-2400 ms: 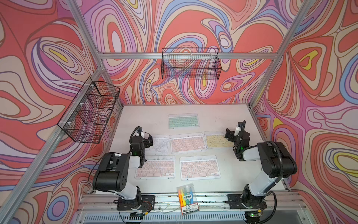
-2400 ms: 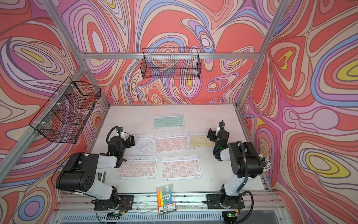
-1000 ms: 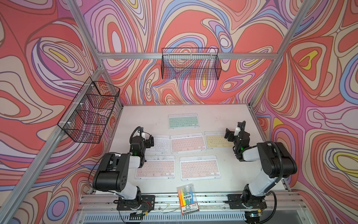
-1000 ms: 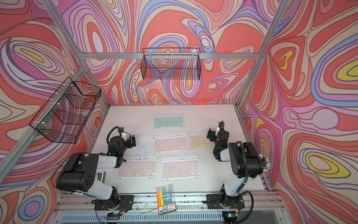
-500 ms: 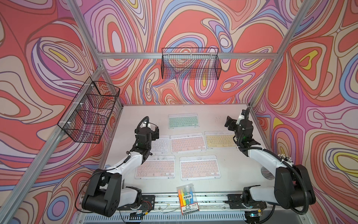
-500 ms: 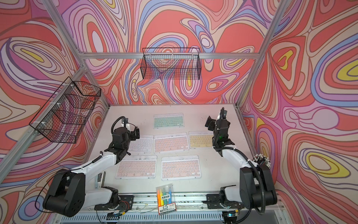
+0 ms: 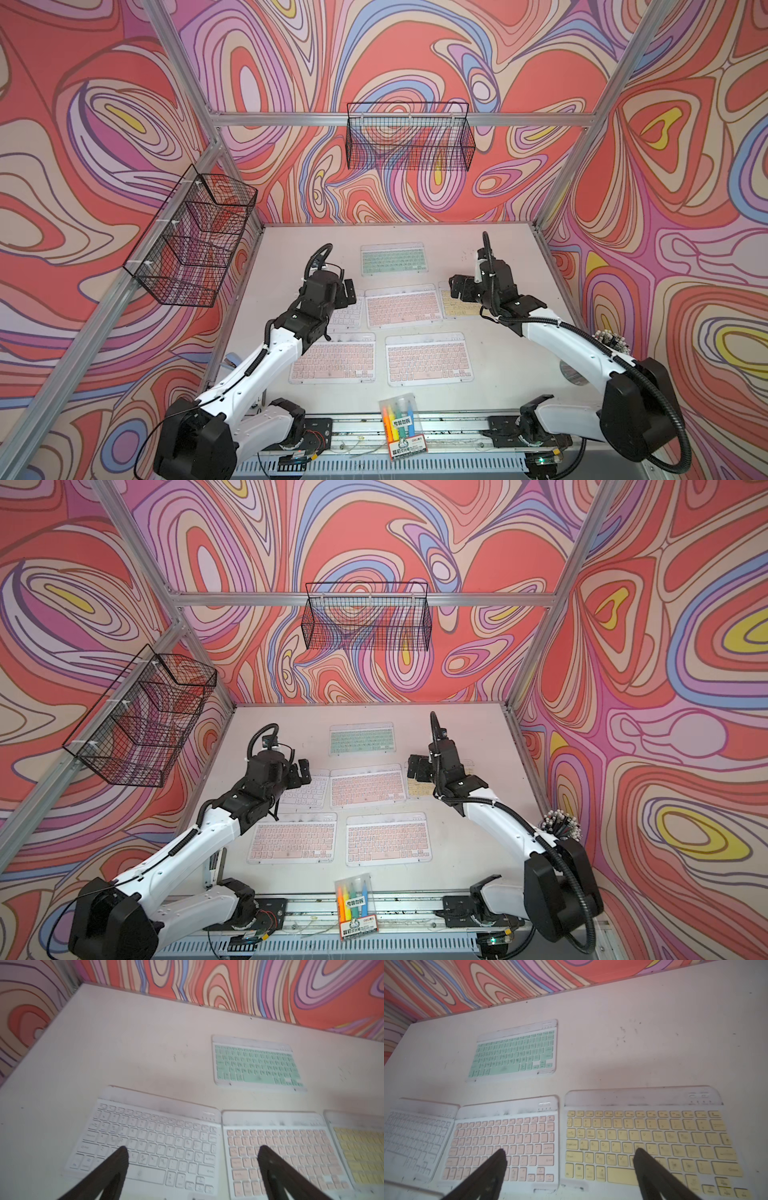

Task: Stack the numeric keypads
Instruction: Pick up the numeric keypad from the center of the board.

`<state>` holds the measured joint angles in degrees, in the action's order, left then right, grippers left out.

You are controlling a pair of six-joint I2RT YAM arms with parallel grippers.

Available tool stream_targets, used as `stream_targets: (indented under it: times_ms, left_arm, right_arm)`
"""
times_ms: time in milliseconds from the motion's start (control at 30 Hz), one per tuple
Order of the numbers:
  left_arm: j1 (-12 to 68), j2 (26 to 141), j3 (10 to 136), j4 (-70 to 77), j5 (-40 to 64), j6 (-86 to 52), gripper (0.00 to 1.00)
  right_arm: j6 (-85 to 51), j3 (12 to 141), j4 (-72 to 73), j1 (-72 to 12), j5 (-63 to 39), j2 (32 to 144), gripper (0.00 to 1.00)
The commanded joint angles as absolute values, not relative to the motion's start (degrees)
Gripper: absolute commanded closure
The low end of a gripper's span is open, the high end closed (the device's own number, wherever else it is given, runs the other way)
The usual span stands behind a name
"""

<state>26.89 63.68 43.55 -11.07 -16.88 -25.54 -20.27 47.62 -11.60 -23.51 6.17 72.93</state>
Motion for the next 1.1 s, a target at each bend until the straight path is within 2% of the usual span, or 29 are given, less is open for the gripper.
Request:
stream_targets:
  times_ms: [0,100,167,367,467,767,933,1067]
  left_arm:
    - [33.7,61.7,44.2,-20.0,-20.0,-27.8,0.00]
    - [38.1,60.3,43.0,-23.1,-19.5,-30.0,0.00]
    - [38.3,59.3,42.4,-26.4,-17.8,-36.3,0.00]
    - [38.5,59.7,41.2,-32.0,-2.0,-44.6,0.00]
    - [39.3,59.6,39.3,-32.2,2.8,-46.5,0.00]
    - [41.7,56.4,38.3,-36.7,3.9,-50.7,0.00]
    - [44.3,55.5,37.9,-33.5,3.2,-53.8,0.00]
    - [45.6,61.0,39.7,-31.8,5.0,-53.0,0.00]
  right_arm:
    - [-21.9,48.4,-17.0,-26.7,9.5,69.4,0.02]
    - [-25.4,52.4,-25.5,-27.3,8.9,70.2,0.02]
    - [-26.8,54.2,-29.3,-27.6,6.2,70.9,0.02]
    - [-31.3,54.2,-35.7,-28.9,4.5,71.1,0.02]
    - [-34.3,52.0,-37.7,-29.3,3.9,71.4,0.07]
    - [-40.2,44.2,-41.6,-31.7,3.1,69.3,0.21]
    - [-40.6,42.0,-42.4,-32.1,2.1,66.8,0.24]
    - [-41.7,41.2,-43.3,-32.2,2.1,66.6,0.24]
